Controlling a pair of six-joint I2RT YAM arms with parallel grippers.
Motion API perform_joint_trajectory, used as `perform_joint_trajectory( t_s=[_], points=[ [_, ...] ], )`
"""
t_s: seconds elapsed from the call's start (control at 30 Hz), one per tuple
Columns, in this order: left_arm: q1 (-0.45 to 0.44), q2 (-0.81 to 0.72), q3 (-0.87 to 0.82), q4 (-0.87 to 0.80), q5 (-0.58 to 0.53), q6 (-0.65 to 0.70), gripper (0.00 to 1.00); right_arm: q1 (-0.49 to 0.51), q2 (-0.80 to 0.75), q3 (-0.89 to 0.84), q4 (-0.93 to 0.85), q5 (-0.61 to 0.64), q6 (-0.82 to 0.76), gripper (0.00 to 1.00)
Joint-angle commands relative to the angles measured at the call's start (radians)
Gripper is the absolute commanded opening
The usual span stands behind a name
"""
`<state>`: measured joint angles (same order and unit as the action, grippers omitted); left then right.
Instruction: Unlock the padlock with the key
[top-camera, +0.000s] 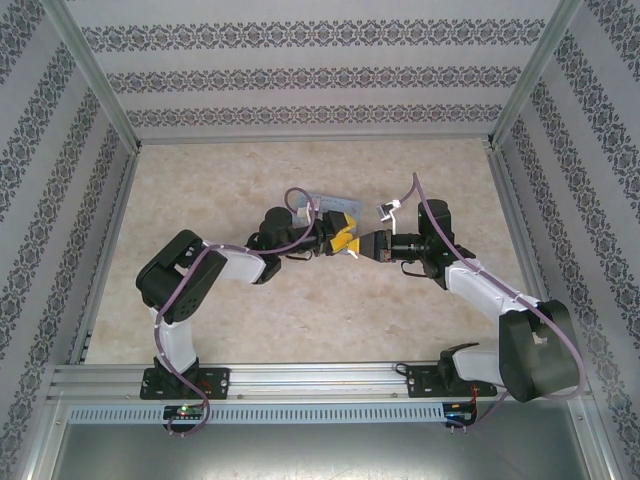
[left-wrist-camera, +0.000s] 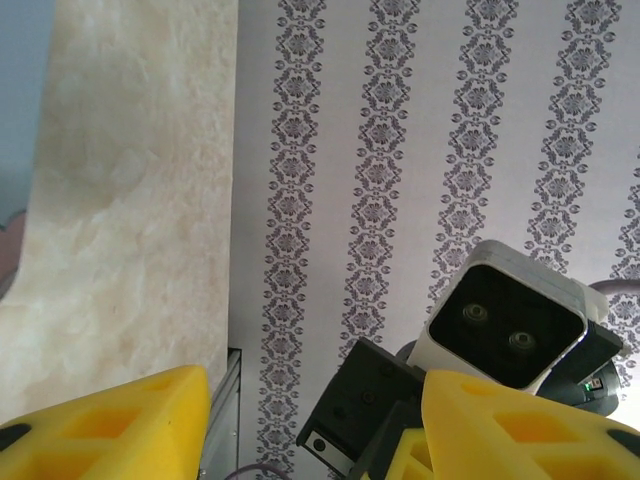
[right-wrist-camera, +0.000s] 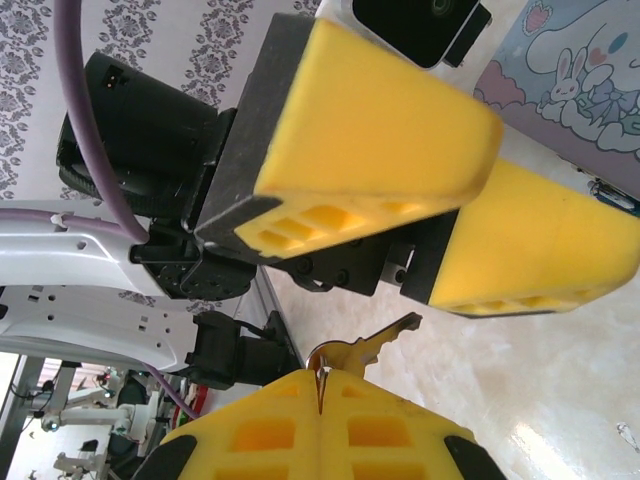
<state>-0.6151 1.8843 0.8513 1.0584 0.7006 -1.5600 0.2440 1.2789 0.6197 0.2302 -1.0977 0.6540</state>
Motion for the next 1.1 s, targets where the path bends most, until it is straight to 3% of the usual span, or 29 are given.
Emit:
perform_joint_trajectory(
  t_s=[0.0, 0.47, 0.83, 0.87, 0.9, 0.93, 1.07],
  points=[
    [-0.025, 0.006, 0.002, 0.099, -0.003, -0.026, 0.54, -0.008, 0.011, 0.025, 0.033, 0.006, -0.026, 0.00],
    [-0.036, -0.036, -0.032, 0.083, -0.007, -0.005, 0.02, -0.031, 0.028, 0.019, 0.025, 0.042, -0.034, 0.00],
    [-0.035, -0.072, -0.042, 0.043, -0.025, 0.033, 0.00, -0.046, 0.023, 0.012, 0.027, 0.068, -0.017, 0.00],
    [-0.035, -0.075, -0.044, 0.037, -0.033, 0.038, 0.00, -0.046, 0.019, 0.011, 0.032, 0.072, -0.007, 0.10],
    [-0.035, -0.080, -0.046, 0.032, -0.040, 0.044, 0.00, -0.046, 0.010, 0.008, 0.038, 0.079, 0.003, 0.29],
    [-0.035, -0.084, -0.046, 0.025, -0.043, 0.053, 0.00, -0.048, -0.001, 0.004, 0.038, 0.088, 0.010, 0.37],
    [-0.035, -0.102, -0.043, -0.009, -0.062, 0.095, 0.00, -0.062, -0.091, -0.019, 0.039, 0.125, 0.052, 0.46]
  ],
)
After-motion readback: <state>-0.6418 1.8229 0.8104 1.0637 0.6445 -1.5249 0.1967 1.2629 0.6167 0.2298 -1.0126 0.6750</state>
